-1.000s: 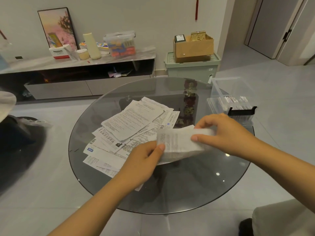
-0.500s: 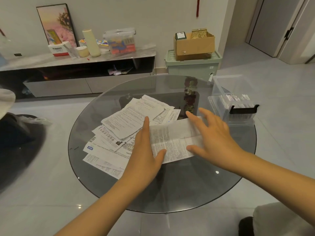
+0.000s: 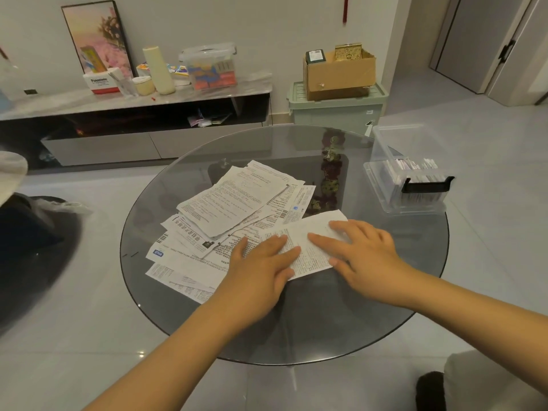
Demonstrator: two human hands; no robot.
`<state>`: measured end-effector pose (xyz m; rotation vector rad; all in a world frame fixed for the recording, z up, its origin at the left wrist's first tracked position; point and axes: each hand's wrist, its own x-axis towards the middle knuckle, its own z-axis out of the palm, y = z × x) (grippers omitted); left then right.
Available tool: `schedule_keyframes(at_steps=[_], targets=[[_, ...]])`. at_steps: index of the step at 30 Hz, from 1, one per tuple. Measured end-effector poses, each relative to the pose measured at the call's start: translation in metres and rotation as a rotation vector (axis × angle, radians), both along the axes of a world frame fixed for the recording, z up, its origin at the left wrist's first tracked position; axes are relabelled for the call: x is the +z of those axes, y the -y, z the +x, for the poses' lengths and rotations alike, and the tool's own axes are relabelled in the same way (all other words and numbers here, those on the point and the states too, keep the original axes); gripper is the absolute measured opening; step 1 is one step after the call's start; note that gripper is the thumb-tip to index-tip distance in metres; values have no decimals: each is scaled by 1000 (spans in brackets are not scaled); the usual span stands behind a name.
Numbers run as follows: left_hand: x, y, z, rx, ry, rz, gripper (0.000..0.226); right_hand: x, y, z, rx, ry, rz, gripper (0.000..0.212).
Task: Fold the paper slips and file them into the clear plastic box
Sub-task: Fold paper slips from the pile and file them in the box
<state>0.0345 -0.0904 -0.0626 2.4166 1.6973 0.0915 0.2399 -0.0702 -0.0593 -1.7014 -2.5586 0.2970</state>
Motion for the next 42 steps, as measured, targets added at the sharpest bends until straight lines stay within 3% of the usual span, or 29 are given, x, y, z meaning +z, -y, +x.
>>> schedule_keyframes(at_steps=[8,11,15,19,24,28,32,38,42], targets=[[7,-4,-12,-101,14,-53,52,10,-12,21,-108,16,-33,53],[10,-3,-11,-139,26,16,46,5,-9,21,-81,-2,116,53],[13,-2,-6,-230,81,134,48,-1,1,12,54,-231,311,31],[13,-5,-2,-189,73,198,39,2,11,-1,181,-245,176,42],[18,8,10,-178,212,208,34,-1,17,-7,162,-253,285,13],[21,8,10,-163,308,157,27,1,16,-2,89,-231,266,12],[23,6,2,-126,372,130,29,1,12,8,53,-316,198,13],[23,1,0,43,584,-9,10,5,10,19,-9,-506,1,17],[19,-2,8,170,637,-25,37,2,14,15,-78,-595,-5,20]])
